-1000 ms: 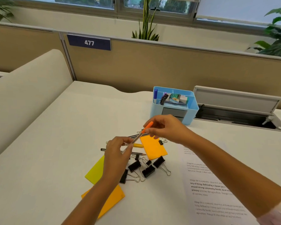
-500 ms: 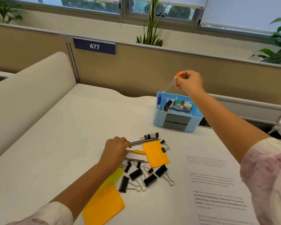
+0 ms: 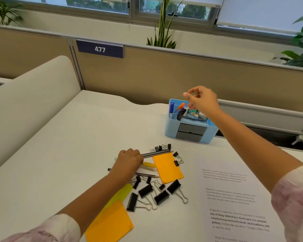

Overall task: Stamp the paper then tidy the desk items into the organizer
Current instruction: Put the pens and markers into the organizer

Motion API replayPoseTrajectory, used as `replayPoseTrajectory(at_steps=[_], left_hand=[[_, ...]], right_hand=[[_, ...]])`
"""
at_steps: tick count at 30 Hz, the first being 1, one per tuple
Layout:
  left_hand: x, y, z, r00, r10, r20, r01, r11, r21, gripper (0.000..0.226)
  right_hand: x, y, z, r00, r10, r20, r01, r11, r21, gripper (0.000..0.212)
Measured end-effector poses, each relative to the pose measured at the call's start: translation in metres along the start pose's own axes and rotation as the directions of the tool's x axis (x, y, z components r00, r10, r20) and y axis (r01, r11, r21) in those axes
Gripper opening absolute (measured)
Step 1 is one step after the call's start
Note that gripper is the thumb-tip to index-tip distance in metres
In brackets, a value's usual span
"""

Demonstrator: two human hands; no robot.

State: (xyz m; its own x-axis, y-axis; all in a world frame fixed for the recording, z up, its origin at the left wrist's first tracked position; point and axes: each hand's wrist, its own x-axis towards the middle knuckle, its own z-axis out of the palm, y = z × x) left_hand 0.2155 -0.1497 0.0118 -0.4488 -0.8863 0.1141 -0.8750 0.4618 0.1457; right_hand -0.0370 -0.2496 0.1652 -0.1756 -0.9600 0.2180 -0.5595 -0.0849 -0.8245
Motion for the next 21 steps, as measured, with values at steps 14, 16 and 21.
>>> replayPoseTrajectory(at_steps=[14,16,21], left_hand=[[0.021,0.043,-0.045,0.947,-0.152,-0.282,-0.018,0.853,-0.522,0.021],[0.015,0.036,-0.041,0.945,-0.157,-0.286,-0.018,0.850,-0.526,0.026],[-0.002,0.007,-0.021,0.958,-0.218,-0.185,0.105,0.871,-0.480,0.038]], right_hand=[[-0.117,0.000,0.047,0.890,-0.112,0.442,0.198,0.968,-0.153,0.013],[-0.112,-0.005,0.039,0.910,-0.104,0.402,0.157,0.982,-0.102,0.014],[-0.069,-0.022,0.001,0.994,-0.066,0.083,0.059,0.994,0.090,0.012]])
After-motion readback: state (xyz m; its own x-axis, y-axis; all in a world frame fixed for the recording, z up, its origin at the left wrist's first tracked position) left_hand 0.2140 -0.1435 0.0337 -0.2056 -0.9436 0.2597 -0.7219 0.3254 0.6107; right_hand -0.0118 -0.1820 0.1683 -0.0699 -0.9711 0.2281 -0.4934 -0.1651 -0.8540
